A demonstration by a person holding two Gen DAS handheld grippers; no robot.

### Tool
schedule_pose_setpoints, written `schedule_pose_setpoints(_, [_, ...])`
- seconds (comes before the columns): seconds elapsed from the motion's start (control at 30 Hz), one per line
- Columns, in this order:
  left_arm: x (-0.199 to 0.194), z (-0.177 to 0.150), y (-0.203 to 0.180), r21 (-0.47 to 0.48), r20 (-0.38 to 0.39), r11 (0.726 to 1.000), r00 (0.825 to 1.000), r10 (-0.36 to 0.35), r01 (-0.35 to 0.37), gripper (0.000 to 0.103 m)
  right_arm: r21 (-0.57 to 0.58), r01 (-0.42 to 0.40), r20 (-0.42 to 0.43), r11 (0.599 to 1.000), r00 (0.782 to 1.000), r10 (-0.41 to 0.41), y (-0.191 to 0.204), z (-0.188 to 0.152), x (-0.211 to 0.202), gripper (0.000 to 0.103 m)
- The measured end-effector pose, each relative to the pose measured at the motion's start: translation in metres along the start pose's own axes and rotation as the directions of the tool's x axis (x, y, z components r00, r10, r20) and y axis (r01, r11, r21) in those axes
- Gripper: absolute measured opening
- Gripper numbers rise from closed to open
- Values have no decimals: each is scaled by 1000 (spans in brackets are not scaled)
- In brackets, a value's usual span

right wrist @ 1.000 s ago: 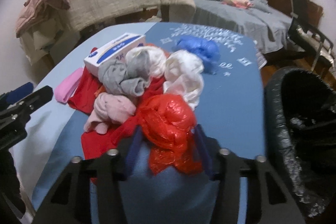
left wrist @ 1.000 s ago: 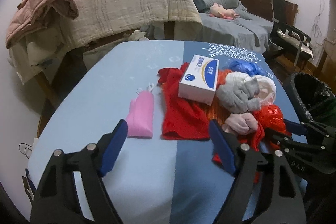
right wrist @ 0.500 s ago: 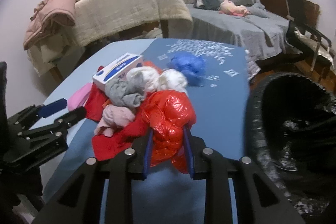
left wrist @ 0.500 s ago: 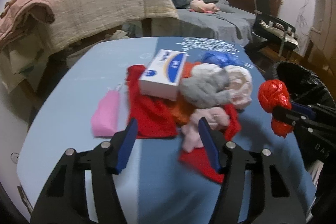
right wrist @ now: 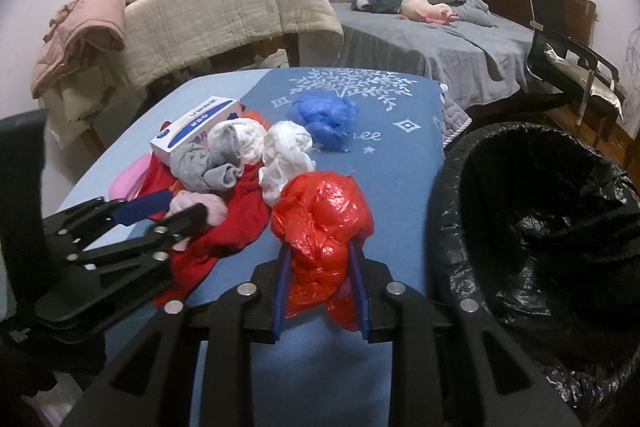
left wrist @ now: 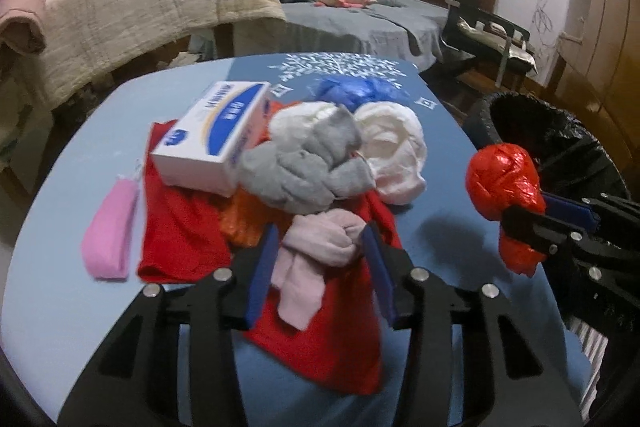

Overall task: Collect trash
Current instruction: 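Grasp the pink sock with the left tool while the right tool holds the red bag, then move both tools over the black bin and release the red bag and pink sock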

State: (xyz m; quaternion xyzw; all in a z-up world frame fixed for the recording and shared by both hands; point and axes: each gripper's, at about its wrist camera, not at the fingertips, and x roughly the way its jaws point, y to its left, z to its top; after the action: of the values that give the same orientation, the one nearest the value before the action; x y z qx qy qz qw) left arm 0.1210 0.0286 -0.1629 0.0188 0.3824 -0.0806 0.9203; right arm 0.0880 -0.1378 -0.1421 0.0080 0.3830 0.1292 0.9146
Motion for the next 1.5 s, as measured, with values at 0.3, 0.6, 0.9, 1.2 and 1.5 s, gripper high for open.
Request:
schedule_pose_setpoints(0.3, [-2,-5,-5,16,-3,1000,1000,-17,17,34,10,7,0,1000,1000,-7,-1,-1,-3,27])
schedule_pose_setpoints(0.6, [-34,0,0,16,81,1000,997,-12,11,27,12,8,33,1000,999,-8,-3,1,-18,27])
schedule_pose_setpoints(0.9, [-73,18,-15,11,158,997,985,-74,73,27,73,41,87,996,995,-47,-24,3,-47,27])
schedule_pose_setpoints(1.2, [-67,48,-67,80,169,979,965,-198,187,27,179,159,122,971,976,-182,-88,3,-81,27])
schedule_pose_setpoints(1.5, [-36,69,-142,175,116,940,942,-315,293,27,262,270,95,927,948,-303,-147,-11,-100,27])
